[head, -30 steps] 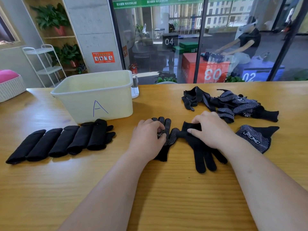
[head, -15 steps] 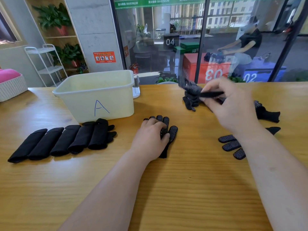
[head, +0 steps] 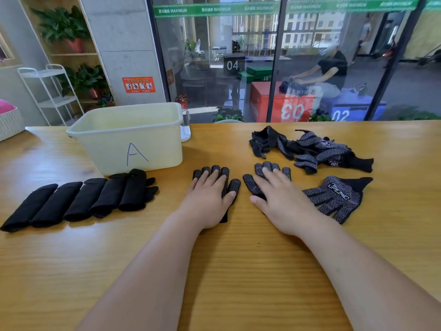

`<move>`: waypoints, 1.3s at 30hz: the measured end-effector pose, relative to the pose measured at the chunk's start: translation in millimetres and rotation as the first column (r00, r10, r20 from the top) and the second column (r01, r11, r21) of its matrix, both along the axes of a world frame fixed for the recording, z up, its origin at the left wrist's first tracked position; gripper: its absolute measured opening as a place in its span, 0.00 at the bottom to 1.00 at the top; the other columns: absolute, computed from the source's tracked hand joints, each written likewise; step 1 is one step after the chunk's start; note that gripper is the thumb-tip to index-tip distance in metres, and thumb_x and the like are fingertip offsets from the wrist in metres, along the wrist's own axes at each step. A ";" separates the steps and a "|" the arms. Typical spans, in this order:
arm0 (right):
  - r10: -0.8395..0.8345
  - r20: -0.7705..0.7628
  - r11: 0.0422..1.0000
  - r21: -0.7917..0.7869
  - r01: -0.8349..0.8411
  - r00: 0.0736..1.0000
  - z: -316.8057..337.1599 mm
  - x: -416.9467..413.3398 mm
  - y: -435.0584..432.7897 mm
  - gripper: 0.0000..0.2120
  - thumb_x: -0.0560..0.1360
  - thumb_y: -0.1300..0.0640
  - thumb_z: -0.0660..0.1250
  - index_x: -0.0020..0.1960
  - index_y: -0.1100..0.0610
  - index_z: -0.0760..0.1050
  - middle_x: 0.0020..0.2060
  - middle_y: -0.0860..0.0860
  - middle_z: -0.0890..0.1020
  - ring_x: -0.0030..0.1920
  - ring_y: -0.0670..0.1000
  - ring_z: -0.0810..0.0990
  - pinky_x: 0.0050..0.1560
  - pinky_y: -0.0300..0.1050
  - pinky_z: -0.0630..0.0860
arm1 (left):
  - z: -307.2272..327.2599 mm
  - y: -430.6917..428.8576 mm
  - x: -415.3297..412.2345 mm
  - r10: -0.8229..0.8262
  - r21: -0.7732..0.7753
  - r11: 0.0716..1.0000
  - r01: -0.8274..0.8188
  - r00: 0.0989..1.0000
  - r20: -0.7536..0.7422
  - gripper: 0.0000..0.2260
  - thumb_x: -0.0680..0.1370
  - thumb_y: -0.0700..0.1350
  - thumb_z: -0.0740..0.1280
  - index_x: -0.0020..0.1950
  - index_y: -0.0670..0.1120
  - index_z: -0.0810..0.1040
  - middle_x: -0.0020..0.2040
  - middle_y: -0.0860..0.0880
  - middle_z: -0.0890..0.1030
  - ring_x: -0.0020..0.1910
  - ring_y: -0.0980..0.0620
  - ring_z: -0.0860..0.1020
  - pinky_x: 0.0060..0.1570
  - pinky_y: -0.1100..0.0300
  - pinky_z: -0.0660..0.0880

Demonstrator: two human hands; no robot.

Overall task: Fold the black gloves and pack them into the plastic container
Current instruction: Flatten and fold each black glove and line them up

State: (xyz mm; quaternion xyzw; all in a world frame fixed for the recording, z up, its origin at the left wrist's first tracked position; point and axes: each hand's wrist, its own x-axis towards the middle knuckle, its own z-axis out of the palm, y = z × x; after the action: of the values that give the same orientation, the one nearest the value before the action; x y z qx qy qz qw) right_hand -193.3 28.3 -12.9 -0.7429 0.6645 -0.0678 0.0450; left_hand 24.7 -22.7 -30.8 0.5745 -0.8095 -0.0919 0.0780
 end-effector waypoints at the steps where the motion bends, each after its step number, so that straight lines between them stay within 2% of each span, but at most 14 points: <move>1: 0.000 -0.026 0.997 0.075 0.002 1.000 -3.7 1.3 -1.5 0.35 0.84 0.30 0.44 0.87 0.43 0.47 0.86 0.48 0.45 0.86 0.53 0.42 0.85 0.57 0.48 | 0.8 0.6 -1.3 0.008 0.008 1.000 -0.008 1.000 0.029 0.32 0.86 0.66 0.47 0.88 0.53 0.49 0.88 0.51 0.46 0.87 0.49 0.42 0.85 0.45 0.43; 4: 0.027 -0.044 0.986 0.163 -0.020 0.999 -0.8 5.9 8.0 0.38 0.80 0.26 0.38 0.86 0.41 0.41 0.86 0.47 0.40 0.85 0.53 0.38 0.85 0.58 0.43 | 4.7 4.5 -3.7 0.019 0.043 0.999 -0.023 0.996 0.093 0.33 0.86 0.67 0.44 0.88 0.54 0.44 0.88 0.51 0.42 0.86 0.47 0.39 0.84 0.44 0.41; 7: 0.055 -0.030 0.983 0.175 -0.049 0.998 5.2 17.9 35.8 0.37 0.81 0.27 0.38 0.86 0.39 0.45 0.86 0.45 0.43 0.86 0.52 0.41 0.85 0.58 0.46 | 6.3 13.7 0.2 0.014 0.081 0.996 -0.025 0.991 0.136 0.33 0.86 0.67 0.43 0.88 0.54 0.43 0.88 0.50 0.41 0.86 0.46 0.39 0.84 0.43 0.41; 10: 0.013 0.099 0.999 -0.047 -0.008 0.995 7.8 23.0 46.8 0.31 0.86 0.34 0.44 0.84 0.44 0.60 0.85 0.46 0.58 0.85 0.51 0.51 0.83 0.54 0.53 | 8.1 24.6 9.1 0.046 0.042 0.998 -0.050 0.994 0.100 0.31 0.87 0.64 0.45 0.88 0.53 0.47 0.88 0.49 0.45 0.87 0.45 0.41 0.84 0.43 0.43; 12: -0.014 0.105 0.984 -0.177 0.032 0.994 6.0 20.4 34.3 0.29 0.87 0.39 0.48 0.84 0.50 0.63 0.84 0.49 0.62 0.84 0.51 0.55 0.83 0.51 0.55 | 7.8 29.0 14.0 0.035 -0.005 0.999 -0.035 0.996 0.085 0.30 0.88 0.63 0.47 0.88 0.52 0.50 0.88 0.49 0.47 0.87 0.46 0.42 0.85 0.44 0.44; 14: -0.035 0.044 0.995 -0.097 0.039 0.998 1.1 19.6 19.4 0.32 0.86 0.36 0.48 0.86 0.50 0.56 0.86 0.50 0.55 0.85 0.53 0.50 0.84 0.53 0.53 | 5.4 29.8 16.8 0.003 0.007 1.000 -0.004 0.995 0.099 0.31 0.87 0.63 0.46 0.88 0.52 0.48 0.88 0.50 0.46 0.87 0.46 0.41 0.85 0.44 0.43; 16: -0.046 -0.036 0.997 0.063 0.048 0.998 -7.4 20.7 8.6 0.38 0.83 0.28 0.41 0.87 0.46 0.46 0.87 0.50 0.44 0.86 0.54 0.42 0.85 0.57 0.46 | 2.6 27.4 17.6 -0.013 0.035 0.999 0.008 0.991 0.130 0.32 0.87 0.66 0.44 0.88 0.53 0.45 0.88 0.50 0.42 0.86 0.46 0.39 0.85 0.44 0.42; 19: -0.042 -0.089 0.990 0.133 0.053 0.995 -9.9 20.3 0.6 0.41 0.79 0.24 0.36 0.86 0.43 0.39 0.86 0.50 0.38 0.85 0.55 0.36 0.84 0.60 0.42 | 3.7 20.9 15.4 -0.016 0.052 0.999 0.008 0.987 0.163 0.34 0.85 0.68 0.42 0.88 0.54 0.42 0.88 0.50 0.39 0.86 0.46 0.37 0.84 0.43 0.41; 22: -0.043 -0.099 0.990 0.133 0.056 0.994 -8.4 20.9 0.7 0.41 0.79 0.24 0.36 0.86 0.42 0.38 0.86 0.50 0.38 0.85 0.55 0.36 0.84 0.61 0.42 | 3.1 19.2 12.5 -0.004 0.043 0.999 -0.003 0.988 0.152 0.34 0.86 0.67 0.42 0.88 0.54 0.43 0.88 0.50 0.40 0.86 0.46 0.38 0.84 0.43 0.42; 27: -0.021 0.026 0.999 -0.046 0.022 0.999 -0.3 12.8 20.6 0.38 0.82 0.28 0.38 0.87 0.45 0.45 0.86 0.46 0.42 0.85 0.49 0.39 0.85 0.57 0.44 | 11.1 33.9 23.5 0.022 -0.095 0.995 -0.029 0.997 -0.076 0.30 0.87 0.63 0.49 0.88 0.53 0.51 0.88 0.52 0.48 0.87 0.50 0.43 0.85 0.47 0.45; 29: 0.010 0.016 0.998 -0.062 -0.009 1.000 4.4 3.2 34.4 0.37 0.83 0.29 0.39 0.87 0.45 0.45 0.86 0.44 0.41 0.85 0.47 0.37 0.85 0.54 0.43 | 14.6 42.8 34.1 -0.034 -0.059 0.998 0.031 0.999 -0.038 0.31 0.87 0.64 0.50 0.88 0.55 0.49 0.88 0.54 0.45 0.86 0.52 0.41 0.84 0.49 0.45; 32: 0.047 -0.059 0.995 0.093 -0.041 0.997 -0.3 -3.8 47.8 0.39 0.80 0.27 0.38 0.87 0.44 0.41 0.85 0.43 0.38 0.84 0.46 0.36 0.85 0.55 0.41 | 9.0 53.5 45.4 -0.085 0.033 0.996 0.083 0.992 0.094 0.34 0.86 0.68 0.46 0.88 0.56 0.43 0.87 0.55 0.40 0.85 0.53 0.36 0.84 0.50 0.39; 34: 0.047 -0.084 0.987 0.154 -0.034 0.995 -4.1 -0.2 46.4 0.41 0.78 0.25 0.36 0.86 0.43 0.38 0.85 0.44 0.36 0.84 0.47 0.34 0.85 0.56 0.39 | 4.9 53.5 45.7 -0.082 0.043 0.996 0.078 0.990 0.112 0.34 0.85 0.69 0.44 0.88 0.56 0.43 0.87 0.54 0.40 0.85 0.52 0.36 0.84 0.49 0.39; 39: 0.048 -0.046 0.996 0.070 -0.045 0.998 -1.1 8.4 45.7 0.40 0.80 0.27 0.37 0.87 0.45 0.39 0.85 0.44 0.37 0.84 0.47 0.34 0.85 0.55 0.41 | 2.7 55.1 44.9 -0.046 -0.055 0.997 0.049 0.998 0.049 0.33 0.86 0.67 0.47 0.88 0.55 0.48 0.88 0.54 0.45 0.86 0.52 0.39 0.85 0.48 0.43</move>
State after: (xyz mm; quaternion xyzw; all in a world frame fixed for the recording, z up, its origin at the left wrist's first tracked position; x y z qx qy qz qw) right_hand -184.9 74.0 -14.0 -0.7576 0.6497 -0.0258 0.0565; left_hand 69.7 32.4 -28.1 0.5547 -0.8269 -0.0571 0.0724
